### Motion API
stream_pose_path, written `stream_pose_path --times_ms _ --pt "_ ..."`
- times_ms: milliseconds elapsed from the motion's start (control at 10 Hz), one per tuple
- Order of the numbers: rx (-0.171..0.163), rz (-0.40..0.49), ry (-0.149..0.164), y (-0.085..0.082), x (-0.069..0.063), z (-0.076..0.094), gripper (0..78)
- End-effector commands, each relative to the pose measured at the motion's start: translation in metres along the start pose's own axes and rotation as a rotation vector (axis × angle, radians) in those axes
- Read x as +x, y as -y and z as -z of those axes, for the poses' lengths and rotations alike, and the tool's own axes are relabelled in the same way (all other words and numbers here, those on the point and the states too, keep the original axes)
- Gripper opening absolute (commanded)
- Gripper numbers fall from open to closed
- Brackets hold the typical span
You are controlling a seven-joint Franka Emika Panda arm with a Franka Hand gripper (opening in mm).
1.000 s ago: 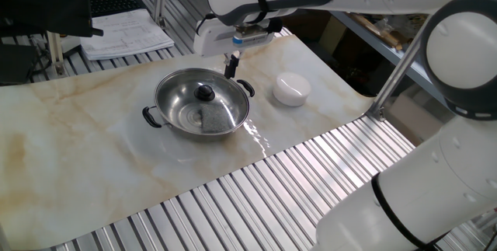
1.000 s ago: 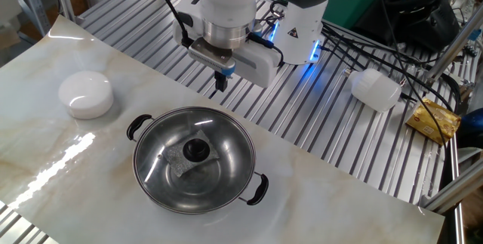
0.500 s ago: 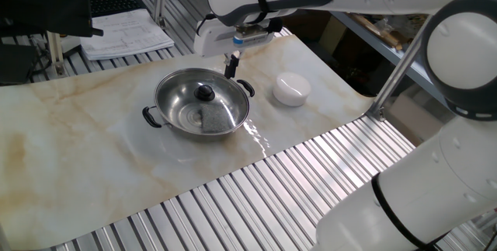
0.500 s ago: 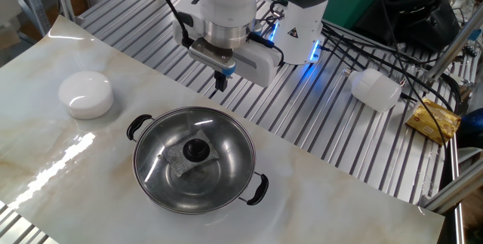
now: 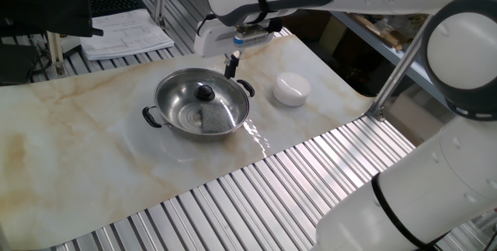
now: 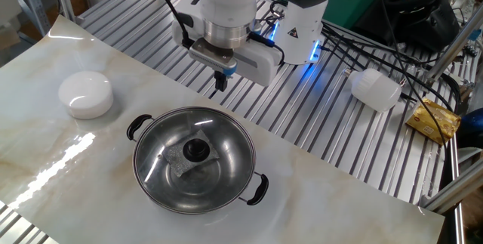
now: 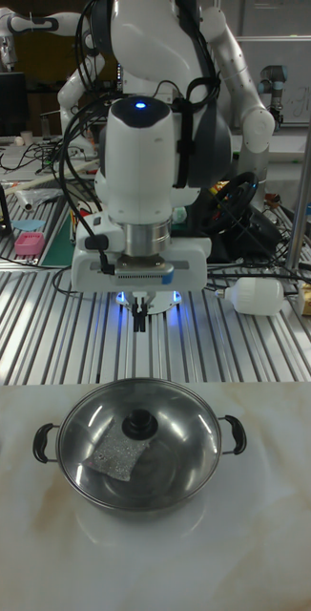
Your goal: Cover the pot with the lid
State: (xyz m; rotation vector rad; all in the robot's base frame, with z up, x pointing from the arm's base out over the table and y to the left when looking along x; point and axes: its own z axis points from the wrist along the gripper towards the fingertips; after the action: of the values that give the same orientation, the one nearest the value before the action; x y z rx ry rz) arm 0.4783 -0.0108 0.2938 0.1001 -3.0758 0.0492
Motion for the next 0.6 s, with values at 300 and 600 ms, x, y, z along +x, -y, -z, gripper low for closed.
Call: stream_pose_path --times_ms 300,600 --pt "-0.004 0.028 -0.001 0.0001 -0.0013 0.0009 1.1" --pt "-0.004 0.036 -0.002 0.0001 -0.0013 0.0009 1.1"
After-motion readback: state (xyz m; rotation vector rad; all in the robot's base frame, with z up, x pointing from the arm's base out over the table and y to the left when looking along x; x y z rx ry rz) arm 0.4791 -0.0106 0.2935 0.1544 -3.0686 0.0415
